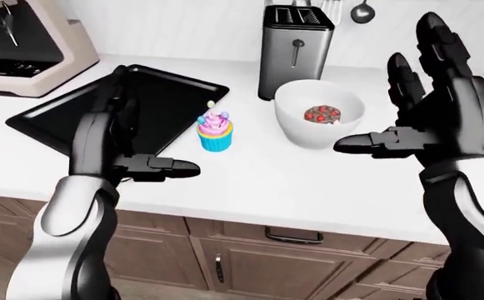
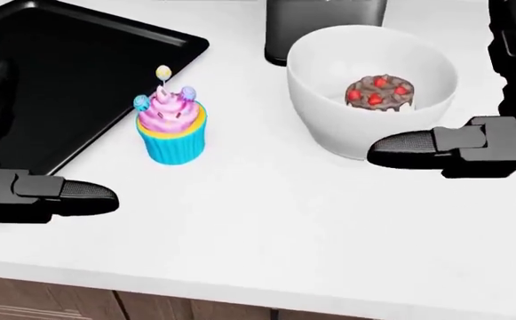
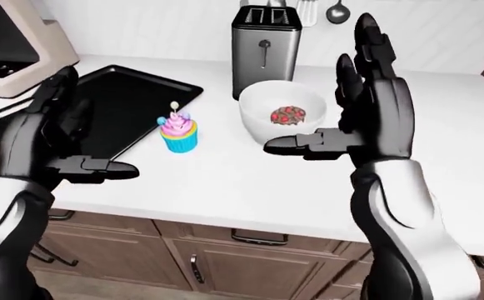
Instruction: Pick up the bowl with cake and place it on the tray. Pick up the cupcake and place it on the tray.
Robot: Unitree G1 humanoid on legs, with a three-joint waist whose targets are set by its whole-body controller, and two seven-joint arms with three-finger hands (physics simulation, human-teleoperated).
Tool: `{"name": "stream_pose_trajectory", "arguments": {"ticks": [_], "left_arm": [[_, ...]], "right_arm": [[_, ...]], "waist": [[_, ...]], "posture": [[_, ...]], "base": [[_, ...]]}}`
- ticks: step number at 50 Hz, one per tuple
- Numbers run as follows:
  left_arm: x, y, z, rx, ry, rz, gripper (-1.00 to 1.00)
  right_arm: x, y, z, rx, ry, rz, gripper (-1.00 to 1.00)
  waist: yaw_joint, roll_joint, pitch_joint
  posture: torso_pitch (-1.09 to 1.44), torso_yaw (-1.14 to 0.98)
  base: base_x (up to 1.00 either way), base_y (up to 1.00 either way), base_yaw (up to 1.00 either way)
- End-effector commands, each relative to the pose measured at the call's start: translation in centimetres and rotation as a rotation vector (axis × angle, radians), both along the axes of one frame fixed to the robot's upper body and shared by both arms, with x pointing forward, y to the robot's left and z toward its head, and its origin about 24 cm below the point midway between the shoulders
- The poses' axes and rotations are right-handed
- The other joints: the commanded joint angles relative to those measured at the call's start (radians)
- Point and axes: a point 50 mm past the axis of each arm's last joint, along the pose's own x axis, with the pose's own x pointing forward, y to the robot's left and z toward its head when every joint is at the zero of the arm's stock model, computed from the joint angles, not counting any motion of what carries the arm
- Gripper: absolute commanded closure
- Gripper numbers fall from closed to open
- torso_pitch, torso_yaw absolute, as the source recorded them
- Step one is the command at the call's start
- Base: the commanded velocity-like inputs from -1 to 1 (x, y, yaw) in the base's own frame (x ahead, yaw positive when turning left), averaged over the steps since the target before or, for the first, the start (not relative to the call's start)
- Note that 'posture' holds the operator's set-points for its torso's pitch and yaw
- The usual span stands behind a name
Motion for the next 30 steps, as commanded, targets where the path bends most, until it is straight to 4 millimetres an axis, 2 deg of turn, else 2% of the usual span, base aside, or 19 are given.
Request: {"name": "stream_pose_trajectory", "arguments": {"ticks": [1,4,7,15,20,27,30], "left_arm": [[-0.4,-0.1,1.4,0.014,-0.09,-0.003,-1.0],[-0.2,-0.1,1.2,0.014,-0.087,-0.001,-1.0],[-0.2,-0.1,1.3,0.014,-0.088,-0.001,-1.0],[-0.3,-0.1,1.3,0.013,-0.089,0.0,-1.0],[-0.3,0.0,1.7,0.013,-0.094,0.001,-1.0],[-0.4,0.0,1.9,0.012,-0.099,0.002,-1.0],[-0.3,0.0,1.7,0.012,-0.095,0.001,-1.0]], "right_arm": [[-0.1,0.1,1.5,-0.09,-0.068,-0.022,-1.0],[1.6,0.8,1.0,-0.229,-0.024,-0.011,-1.0],[2.5,1.4,0.8,-0.39,0.011,-0.016,-1.0],[3.9,2.9,2.9,-0.708,0.008,-0.078,-1.0],[4.4,3.8,3.6,-0.829,0.002,-0.099,-1.0],[5.7,4.9,2.9,-1.009,0.014,-0.096,-1.0],[6.5,5.1,1.9,-1.083,0.035,-0.087,-1.0]], "waist": [[0.0,0.0,-0.022],[0.002,-0.001,-0.018],[0.0,-0.002,-0.02],[-0.001,0.013,-0.011],[-0.006,0.022,-0.01],[-0.009,0.034,-0.013],[-0.01,0.036,-0.014]], "posture": [[0.0,0.0],[0.0,0.0],[0.0,0.0],[0.0,0.0],[0.0,0.0],[0.0,0.0],[0.0,0.0]], "base": [[0.0,0.0,0.0],[0.0,0.0,0.0],[0.0,0.0,0.0],[0.0,0.0,0.0],[0.0,0.0,0.0],[0.0,0.0,0.0],[0.0,0.0,0.0]]}}
